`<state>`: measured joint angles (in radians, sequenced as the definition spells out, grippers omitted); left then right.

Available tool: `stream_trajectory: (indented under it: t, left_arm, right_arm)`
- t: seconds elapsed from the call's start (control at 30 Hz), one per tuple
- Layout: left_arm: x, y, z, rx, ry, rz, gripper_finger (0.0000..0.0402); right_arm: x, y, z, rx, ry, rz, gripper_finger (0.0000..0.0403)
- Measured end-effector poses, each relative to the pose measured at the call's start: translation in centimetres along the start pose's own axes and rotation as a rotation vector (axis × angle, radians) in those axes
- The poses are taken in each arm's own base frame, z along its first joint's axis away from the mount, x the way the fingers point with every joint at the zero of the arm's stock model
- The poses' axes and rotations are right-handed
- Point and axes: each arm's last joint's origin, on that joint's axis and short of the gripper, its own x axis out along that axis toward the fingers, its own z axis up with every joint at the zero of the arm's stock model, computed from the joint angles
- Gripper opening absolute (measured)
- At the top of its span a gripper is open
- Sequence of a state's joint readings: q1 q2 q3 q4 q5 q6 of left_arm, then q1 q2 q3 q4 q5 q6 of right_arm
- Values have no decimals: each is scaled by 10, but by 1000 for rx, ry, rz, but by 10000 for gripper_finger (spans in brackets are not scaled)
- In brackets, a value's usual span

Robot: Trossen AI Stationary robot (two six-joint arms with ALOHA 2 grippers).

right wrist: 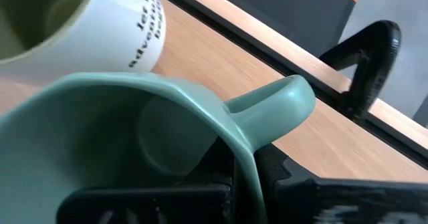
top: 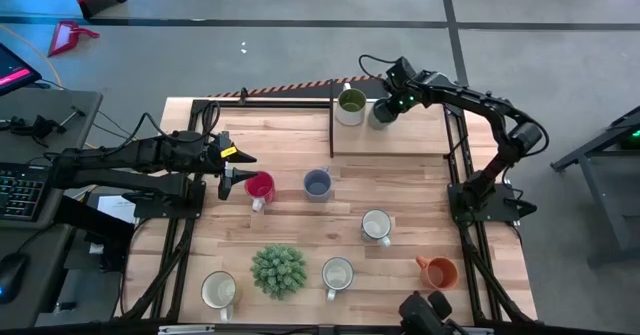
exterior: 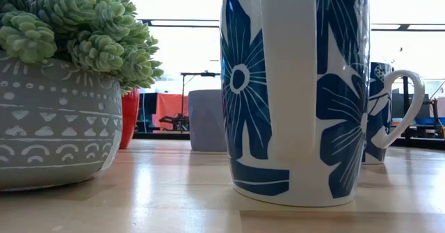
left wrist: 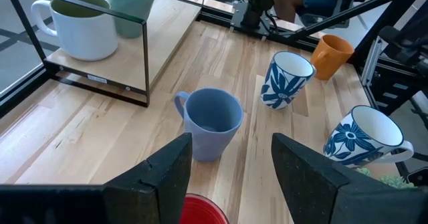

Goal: Place coffee mugs
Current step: Put the light green mug on the shelf

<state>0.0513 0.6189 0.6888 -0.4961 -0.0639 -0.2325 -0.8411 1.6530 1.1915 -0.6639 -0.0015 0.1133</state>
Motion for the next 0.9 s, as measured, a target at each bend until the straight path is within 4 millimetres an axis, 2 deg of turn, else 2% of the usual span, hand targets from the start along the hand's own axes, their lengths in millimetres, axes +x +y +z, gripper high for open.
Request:
stream_trajectory:
  t: [0.4, 0.9]
  left_arm:
    - [0, 0, 0, 0, 0, 0, 192]
    - [0, 0, 0, 0, 0, 0, 192]
  right_arm:
    - [1, 3, 0, -23, -11, 3, 2]
    - [5, 3, -3, -53, 14, -8, 67]
